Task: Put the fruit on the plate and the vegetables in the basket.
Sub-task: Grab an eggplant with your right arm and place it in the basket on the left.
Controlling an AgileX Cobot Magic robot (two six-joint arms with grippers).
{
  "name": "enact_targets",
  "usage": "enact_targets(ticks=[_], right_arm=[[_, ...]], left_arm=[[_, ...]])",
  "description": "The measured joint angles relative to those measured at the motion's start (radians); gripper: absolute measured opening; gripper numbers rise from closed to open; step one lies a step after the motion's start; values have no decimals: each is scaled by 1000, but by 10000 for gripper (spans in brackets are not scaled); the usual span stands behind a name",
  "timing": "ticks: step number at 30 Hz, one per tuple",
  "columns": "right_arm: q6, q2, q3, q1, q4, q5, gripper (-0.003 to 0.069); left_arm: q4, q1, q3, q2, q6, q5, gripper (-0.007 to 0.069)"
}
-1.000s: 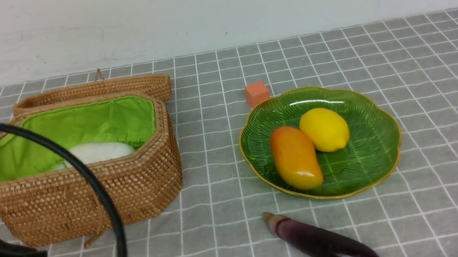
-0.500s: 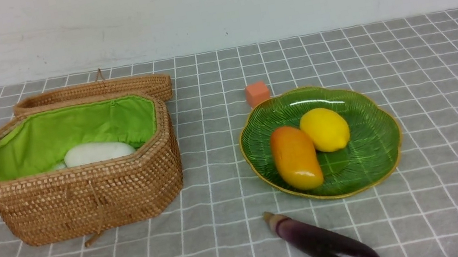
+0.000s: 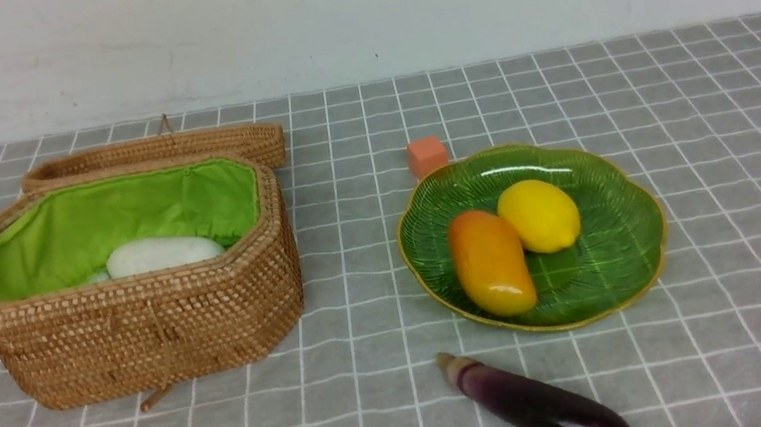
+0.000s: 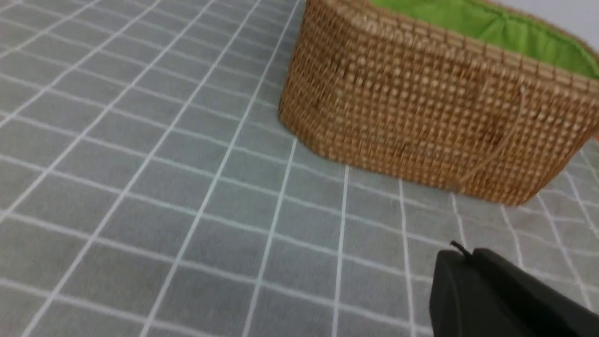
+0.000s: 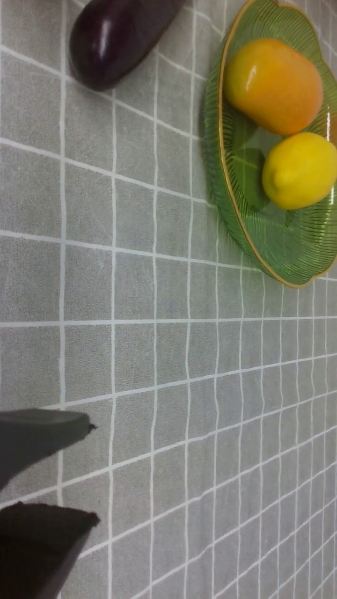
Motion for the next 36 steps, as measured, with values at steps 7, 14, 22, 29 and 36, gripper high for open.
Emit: enact_targets(ticks=[7,14,22,29,36], right_arm=[[0,0,0,0,0,0,240],[0,0,0,0,0,0,240],[0,0,0,0,0,0,240],[0,0,0,0,0,0,240],[0,0,1,0,-19,-14,240]], left_arm=[[-101,-5,4,0,238,68,20],[-151,-5,4,0,372,67,29],[-158,-5,4,0,379,67,39],[-158,-5,4,0,379,66,46],[-158,-5,4,0,379,66,53]])
